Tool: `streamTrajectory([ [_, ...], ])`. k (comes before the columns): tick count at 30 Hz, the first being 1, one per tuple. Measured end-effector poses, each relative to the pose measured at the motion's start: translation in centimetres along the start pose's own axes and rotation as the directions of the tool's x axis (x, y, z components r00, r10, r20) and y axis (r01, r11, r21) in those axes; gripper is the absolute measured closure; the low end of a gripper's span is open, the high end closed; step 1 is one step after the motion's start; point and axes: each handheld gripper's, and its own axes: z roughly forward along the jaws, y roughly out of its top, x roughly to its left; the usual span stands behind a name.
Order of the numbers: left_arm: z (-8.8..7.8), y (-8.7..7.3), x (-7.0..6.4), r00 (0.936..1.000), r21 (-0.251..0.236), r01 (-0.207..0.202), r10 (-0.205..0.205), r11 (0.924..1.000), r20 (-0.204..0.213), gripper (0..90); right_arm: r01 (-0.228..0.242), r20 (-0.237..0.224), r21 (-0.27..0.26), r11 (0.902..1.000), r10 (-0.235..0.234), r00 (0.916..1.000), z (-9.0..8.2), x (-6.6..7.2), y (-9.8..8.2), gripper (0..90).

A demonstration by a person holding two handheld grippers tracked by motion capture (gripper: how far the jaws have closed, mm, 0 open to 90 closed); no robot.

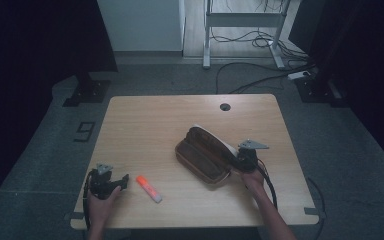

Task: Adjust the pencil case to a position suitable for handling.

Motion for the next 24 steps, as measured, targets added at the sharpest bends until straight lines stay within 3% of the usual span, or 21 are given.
streamTrajectory([
  [4, 0.0, 0.0, 0.0, 1.0000, 0.000, 0.000, 0.000, 1.0000, 0.000, 19.3, 0.032, 0.000, 0.021, 0.9993, -0.032, 0.9995, 0.0, 0.0, -0.1, 72.2],
  [7, 0.0, 0.0, 0.0, 1.0000, 0.000, 0.000, 0.000, 1.0000, 0.000, 19.3, 0.041, -0.004, 0.015, 0.9990, -0.041, 0.9991, -0.3, 0.2, 0.1, 58.4],
  [8, 0.0, 0.0, 0.0, 1.0000, 0.000, 0.000, 0.000, 1.0000, 0.000, 19.3, 0.041, -0.004, 0.015, 0.9990, -0.041, 0.9991, -0.3, 0.2, 0.1, 58.4],
  [9, 0.0, 0.0, 0.0, 1.0000, 0.000, 0.000, 0.000, 1.0000, 0.000, 19.3, 0.053, 0.022, 0.000, 0.9986, -0.053, 0.9983, -0.7, 0.2, 0.3, 49.3],
  [12, 0.0, 0.0, 0.0, 1.0000, 0.000, 0.000, 0.000, 1.0000, 0.000, 19.3, 0.044, 0.044, -0.029, 0.9986, -0.042, 0.9981, -1.4, 0.1, 0.6, 43.0],
  [13, 0.0, 0.0, 0.0, 1.0000, 0.000, 0.000, 0.000, 1.0000, 0.000, 19.3, 0.028, 0.049, -0.061, 0.9977, -0.025, 0.9985, -2.1, 0.0, 0.9, 39.3],
  [20, 0.0, 0.0, 0.0, 1.0000, 0.000, 0.000, 0.000, 1.0000, 0.000, 19.3, 0.030, 0.055, -0.104, 0.9942, -0.025, 0.9982, -3.8, 0.1, 1.8, 35.7],
  [24, 0.0, 0.0, 0.0, 1.0000, 0.000, 0.000, 0.000, 1.0000, 0.000, 19.3, 0.047, 0.030, -0.105, 0.9934, -0.044, 0.9986, -4.5, 0.8, 2.4, 35.0],
])
